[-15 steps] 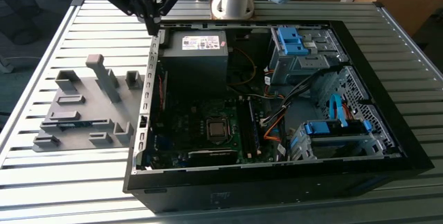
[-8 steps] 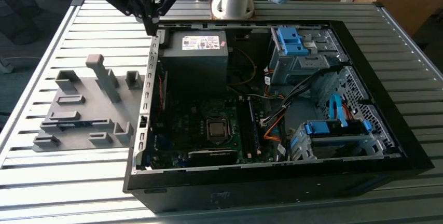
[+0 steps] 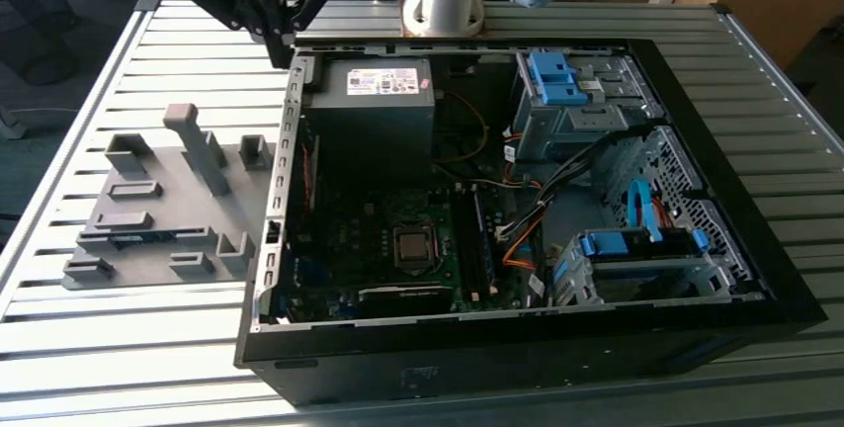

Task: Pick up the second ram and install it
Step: 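Reach for the second ram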

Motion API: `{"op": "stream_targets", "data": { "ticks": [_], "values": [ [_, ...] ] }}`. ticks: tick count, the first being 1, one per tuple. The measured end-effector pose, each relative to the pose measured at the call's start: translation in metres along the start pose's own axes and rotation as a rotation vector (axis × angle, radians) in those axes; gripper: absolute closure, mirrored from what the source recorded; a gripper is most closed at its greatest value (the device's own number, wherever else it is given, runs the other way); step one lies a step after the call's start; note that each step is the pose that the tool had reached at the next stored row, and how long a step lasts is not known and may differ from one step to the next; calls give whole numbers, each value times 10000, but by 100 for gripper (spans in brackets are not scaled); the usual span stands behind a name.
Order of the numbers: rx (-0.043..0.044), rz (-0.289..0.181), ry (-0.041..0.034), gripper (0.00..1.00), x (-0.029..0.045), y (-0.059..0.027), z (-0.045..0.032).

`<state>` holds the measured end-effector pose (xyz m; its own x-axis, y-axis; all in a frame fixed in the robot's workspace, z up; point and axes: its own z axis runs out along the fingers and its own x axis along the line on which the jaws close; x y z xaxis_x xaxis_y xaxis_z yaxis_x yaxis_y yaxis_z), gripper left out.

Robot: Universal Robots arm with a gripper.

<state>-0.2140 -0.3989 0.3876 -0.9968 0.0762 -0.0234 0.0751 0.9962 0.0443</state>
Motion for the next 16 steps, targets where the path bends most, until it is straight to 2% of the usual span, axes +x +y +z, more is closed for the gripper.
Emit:
{"op": "stream_targets", "data": {
  "ticks": [16],
  "values": [
    [1,0,5,89,112,-9,8]
  ]
}}
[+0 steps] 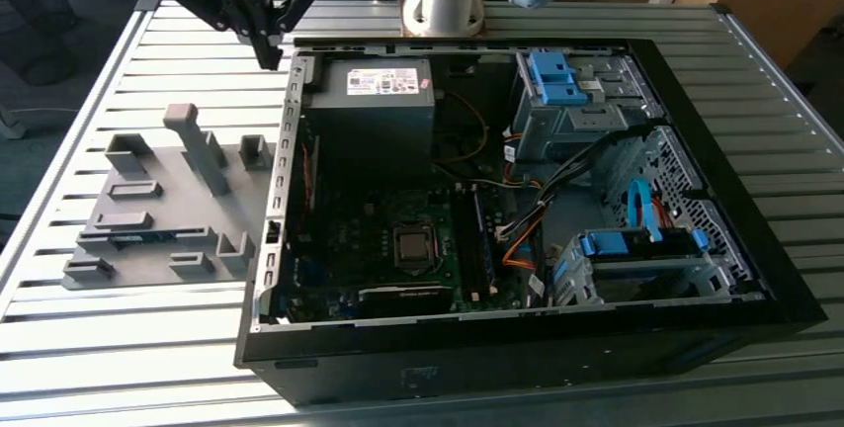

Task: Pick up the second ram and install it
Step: 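Reach for the second ram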

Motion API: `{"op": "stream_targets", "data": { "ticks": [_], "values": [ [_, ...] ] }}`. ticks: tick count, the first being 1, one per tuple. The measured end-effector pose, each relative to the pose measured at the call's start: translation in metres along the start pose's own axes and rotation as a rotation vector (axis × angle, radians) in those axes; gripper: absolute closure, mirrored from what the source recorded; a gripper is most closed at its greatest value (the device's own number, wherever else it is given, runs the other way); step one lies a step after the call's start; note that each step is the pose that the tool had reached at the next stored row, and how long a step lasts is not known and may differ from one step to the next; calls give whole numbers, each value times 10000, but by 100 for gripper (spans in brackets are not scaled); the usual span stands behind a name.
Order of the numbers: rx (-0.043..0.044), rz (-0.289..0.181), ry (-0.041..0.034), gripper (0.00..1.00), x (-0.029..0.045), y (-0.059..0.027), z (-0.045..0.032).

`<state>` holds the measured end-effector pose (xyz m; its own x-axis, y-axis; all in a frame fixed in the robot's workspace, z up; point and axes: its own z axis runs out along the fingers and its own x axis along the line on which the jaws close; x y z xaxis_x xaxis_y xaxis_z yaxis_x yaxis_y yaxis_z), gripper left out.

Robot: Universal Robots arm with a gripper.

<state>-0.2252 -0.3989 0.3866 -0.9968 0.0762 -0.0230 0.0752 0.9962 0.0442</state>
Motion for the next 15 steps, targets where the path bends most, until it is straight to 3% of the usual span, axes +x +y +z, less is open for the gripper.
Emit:
{"op": "stream_targets", "data": {
  "ticks": [15],
  "values": [
    [1,1,23,89,88,-7,11]
  ]
}}
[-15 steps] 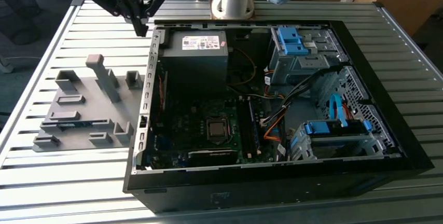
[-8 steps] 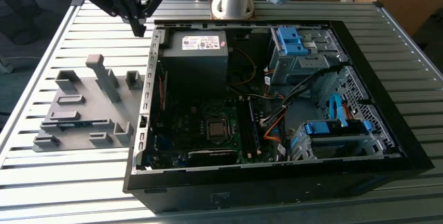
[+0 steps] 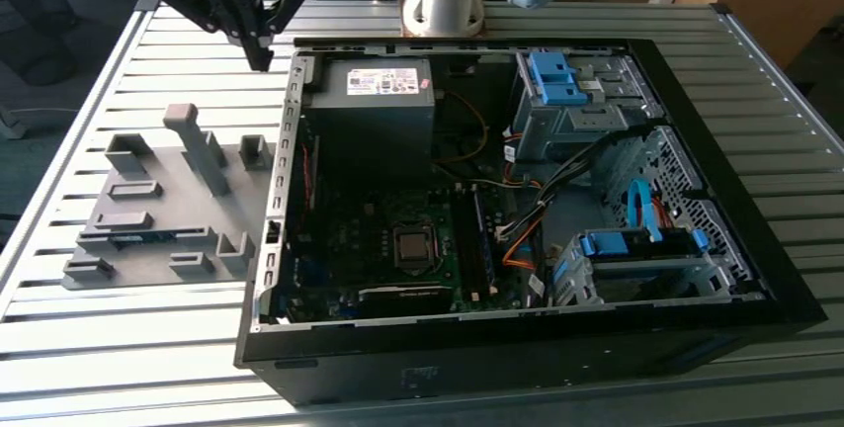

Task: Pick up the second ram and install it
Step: 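Reach for the second ram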

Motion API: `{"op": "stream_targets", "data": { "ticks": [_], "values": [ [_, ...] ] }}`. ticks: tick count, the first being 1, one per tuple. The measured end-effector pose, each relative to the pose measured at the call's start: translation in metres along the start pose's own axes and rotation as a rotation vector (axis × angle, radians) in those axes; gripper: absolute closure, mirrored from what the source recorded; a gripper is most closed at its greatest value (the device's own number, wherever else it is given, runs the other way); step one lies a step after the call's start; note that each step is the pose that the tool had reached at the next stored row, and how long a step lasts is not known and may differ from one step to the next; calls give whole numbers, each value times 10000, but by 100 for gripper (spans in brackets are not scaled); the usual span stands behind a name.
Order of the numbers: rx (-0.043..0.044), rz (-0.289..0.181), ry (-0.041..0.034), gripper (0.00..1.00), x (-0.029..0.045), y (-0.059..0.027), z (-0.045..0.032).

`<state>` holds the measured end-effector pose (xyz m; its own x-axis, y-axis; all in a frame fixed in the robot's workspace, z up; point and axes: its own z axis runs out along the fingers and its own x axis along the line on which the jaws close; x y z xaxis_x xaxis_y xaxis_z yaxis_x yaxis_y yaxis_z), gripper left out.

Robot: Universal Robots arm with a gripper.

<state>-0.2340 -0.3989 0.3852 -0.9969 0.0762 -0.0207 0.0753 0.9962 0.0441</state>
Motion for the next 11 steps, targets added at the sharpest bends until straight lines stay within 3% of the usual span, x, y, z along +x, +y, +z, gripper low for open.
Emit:
{"op": "stream_targets", "data": {
  "ticks": [11],
  "values": [
    [3,1,25,89,57,-5,9]
  ]
}}
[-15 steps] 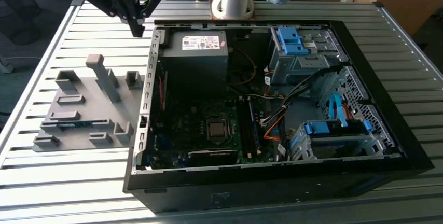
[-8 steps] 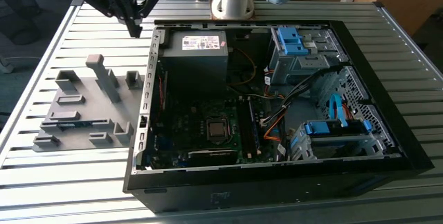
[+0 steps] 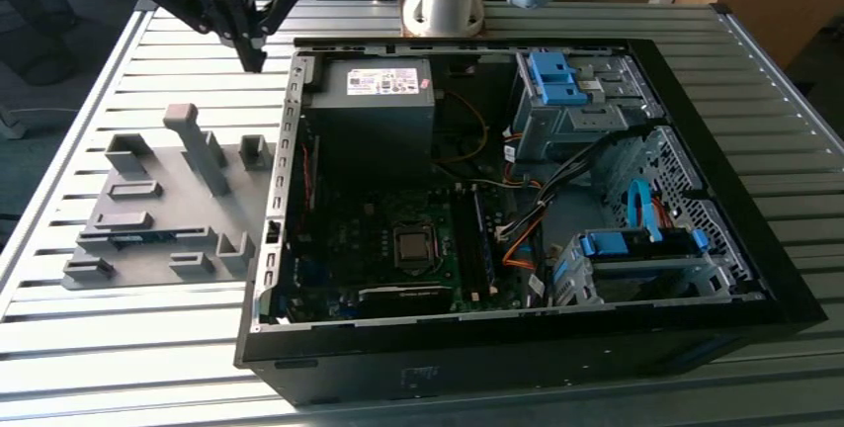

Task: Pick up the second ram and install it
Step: 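Reach for the second ram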

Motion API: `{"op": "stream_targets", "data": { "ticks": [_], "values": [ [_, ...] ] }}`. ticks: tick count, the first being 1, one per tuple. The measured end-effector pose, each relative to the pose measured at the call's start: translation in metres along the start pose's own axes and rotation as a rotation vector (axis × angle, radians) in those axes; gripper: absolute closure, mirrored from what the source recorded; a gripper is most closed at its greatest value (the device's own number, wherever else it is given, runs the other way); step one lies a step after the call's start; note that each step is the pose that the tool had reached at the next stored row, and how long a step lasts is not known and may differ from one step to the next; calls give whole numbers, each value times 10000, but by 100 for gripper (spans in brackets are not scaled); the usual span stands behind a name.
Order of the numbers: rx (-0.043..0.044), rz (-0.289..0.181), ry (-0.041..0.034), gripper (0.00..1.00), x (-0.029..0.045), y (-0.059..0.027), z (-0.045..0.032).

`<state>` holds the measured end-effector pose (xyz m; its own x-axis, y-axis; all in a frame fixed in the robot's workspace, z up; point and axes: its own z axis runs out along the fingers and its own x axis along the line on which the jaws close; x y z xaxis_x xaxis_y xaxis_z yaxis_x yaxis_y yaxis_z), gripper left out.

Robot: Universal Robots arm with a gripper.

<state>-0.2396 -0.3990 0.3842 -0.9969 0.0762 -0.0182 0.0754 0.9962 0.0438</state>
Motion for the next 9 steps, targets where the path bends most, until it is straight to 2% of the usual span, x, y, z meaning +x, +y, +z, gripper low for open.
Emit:
{"op": "stream_targets", "data": {
  "ticks": [9],
  "values": [
    [1,1,23,89,86,-7,12]
  ]
}}
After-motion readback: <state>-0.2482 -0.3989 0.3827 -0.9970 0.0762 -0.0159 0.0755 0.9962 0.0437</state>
